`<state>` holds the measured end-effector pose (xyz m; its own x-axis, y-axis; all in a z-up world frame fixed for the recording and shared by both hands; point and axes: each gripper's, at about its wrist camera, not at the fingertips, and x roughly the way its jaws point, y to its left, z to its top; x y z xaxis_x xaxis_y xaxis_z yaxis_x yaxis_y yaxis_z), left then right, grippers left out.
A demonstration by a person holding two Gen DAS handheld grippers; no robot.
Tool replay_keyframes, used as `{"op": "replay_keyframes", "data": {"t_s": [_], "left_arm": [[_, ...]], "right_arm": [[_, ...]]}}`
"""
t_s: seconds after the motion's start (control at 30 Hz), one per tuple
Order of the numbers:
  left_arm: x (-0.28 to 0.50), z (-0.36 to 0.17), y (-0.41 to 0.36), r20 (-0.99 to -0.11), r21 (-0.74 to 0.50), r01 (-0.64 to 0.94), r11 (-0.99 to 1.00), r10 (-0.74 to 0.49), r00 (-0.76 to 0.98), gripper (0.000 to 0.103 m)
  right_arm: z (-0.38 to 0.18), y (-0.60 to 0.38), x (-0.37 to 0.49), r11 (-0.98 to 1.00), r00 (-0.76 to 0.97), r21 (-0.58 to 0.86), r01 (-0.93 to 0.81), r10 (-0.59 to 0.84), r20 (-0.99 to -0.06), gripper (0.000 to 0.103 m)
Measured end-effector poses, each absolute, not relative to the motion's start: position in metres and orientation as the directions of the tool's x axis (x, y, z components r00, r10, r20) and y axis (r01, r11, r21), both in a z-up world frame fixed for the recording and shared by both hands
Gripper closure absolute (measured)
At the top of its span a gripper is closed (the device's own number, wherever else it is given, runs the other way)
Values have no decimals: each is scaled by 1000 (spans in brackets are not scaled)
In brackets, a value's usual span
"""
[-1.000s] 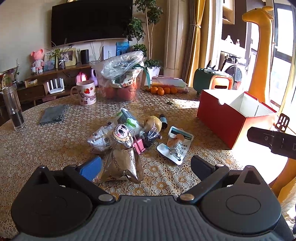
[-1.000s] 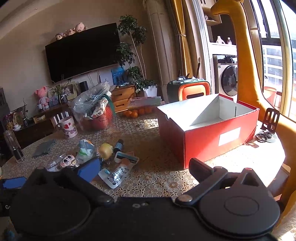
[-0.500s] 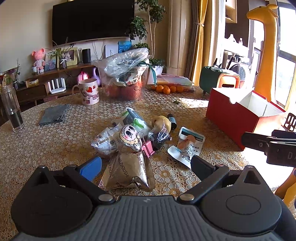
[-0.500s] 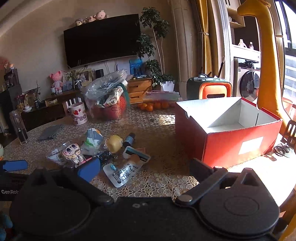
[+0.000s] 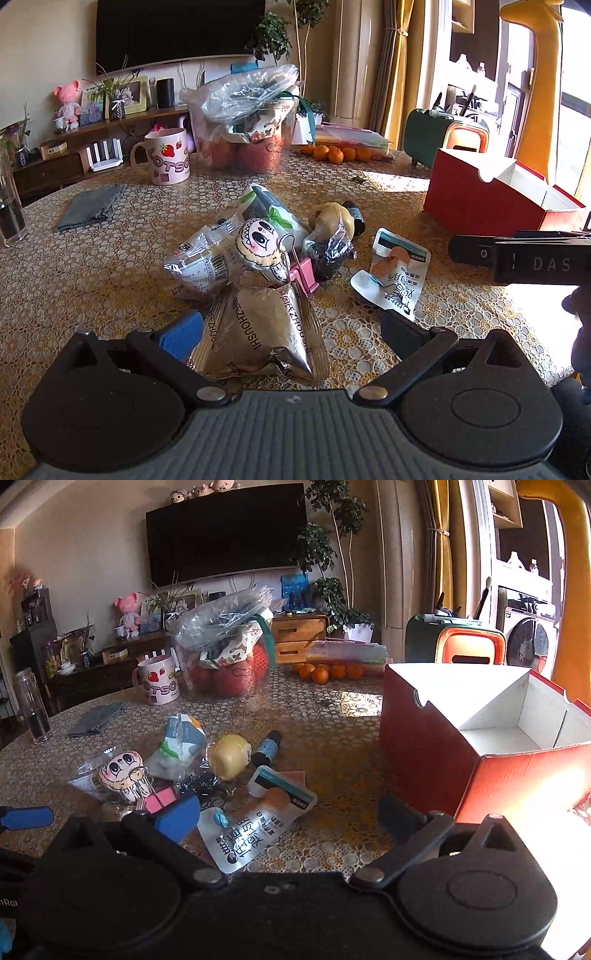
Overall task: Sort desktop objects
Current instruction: 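Move the left tool toward the silver snack bag while the right tool approaches the white pouch, then close the left tool on the silver bag while the right tool grasps the white pouch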
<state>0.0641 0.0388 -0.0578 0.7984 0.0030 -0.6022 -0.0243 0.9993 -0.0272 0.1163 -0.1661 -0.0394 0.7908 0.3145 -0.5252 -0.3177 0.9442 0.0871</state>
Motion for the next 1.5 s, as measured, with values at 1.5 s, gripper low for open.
{"op": "replay_keyframes", "data": {"t_s": [1.5], "left_arm": [[108,-100,58,-701,5,-64,998,49,712,19]], "right_arm": [[-102,-119,201,971,733,76,-225,220,-644,38]]}}
